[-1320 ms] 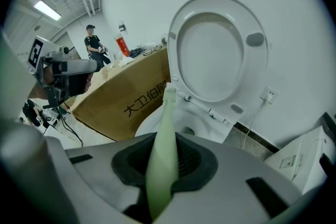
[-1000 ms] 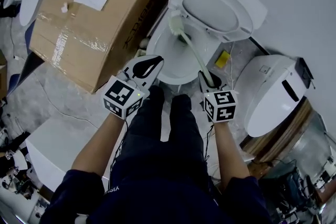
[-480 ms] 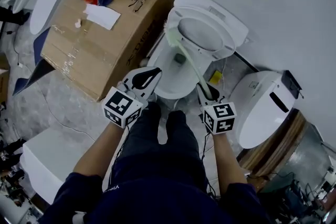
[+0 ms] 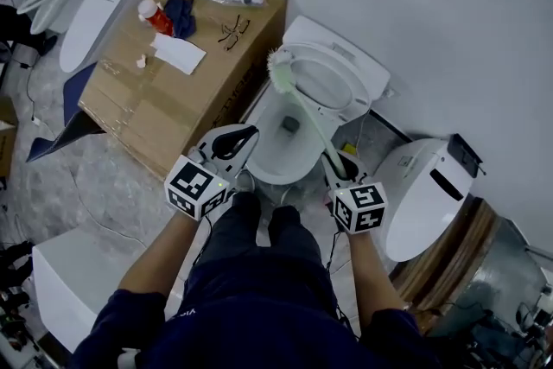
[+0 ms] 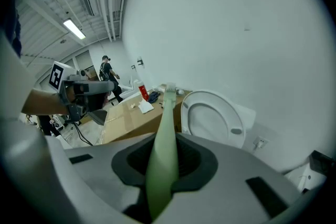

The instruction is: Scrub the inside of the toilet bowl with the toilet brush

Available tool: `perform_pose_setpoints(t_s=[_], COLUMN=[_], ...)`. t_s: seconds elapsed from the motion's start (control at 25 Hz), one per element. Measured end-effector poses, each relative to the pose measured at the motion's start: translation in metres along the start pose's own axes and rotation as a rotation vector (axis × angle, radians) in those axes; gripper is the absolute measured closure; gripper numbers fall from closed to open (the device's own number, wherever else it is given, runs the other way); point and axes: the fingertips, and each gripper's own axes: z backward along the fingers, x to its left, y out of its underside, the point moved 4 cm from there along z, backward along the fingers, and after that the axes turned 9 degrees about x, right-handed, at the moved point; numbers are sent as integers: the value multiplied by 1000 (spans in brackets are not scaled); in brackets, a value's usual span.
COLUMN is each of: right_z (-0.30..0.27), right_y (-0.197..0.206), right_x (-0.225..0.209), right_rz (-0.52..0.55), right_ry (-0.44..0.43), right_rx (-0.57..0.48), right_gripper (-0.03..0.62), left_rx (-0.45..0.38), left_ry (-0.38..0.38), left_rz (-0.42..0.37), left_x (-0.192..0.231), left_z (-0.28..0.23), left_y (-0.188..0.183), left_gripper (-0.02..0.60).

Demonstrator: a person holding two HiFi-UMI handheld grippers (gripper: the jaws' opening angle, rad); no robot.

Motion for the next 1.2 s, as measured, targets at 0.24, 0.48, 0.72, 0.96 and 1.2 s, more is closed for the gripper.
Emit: perform_pose_setpoints(t_s=[0.24, 0.48, 0.72, 0.96, 1.2], right_z=[25, 48, 69, 90, 109], right_y=[-24, -46, -58, -67, -78], right_x=[9, 20, 28, 31, 35], right_rz=[27, 49, 65, 75, 89], right_ry=[17, 21, 31, 42, 40], right_rx=[-71, -142, -190, -231, -277], right_gripper=[528, 528, 528, 528, 528], left_rx=[-57, -91, -127, -158, -187], left_ry=[-23, -33, -32, -24, -25], left_rz=[-41, -71, -106, -133, -152], left_x=[-5, -13, -26, -39, -50], left_z=[26, 43, 55, 62, 66], left_y=[-22, -37, -55, -70, -84], left_gripper=[539, 538, 540, 538, 538])
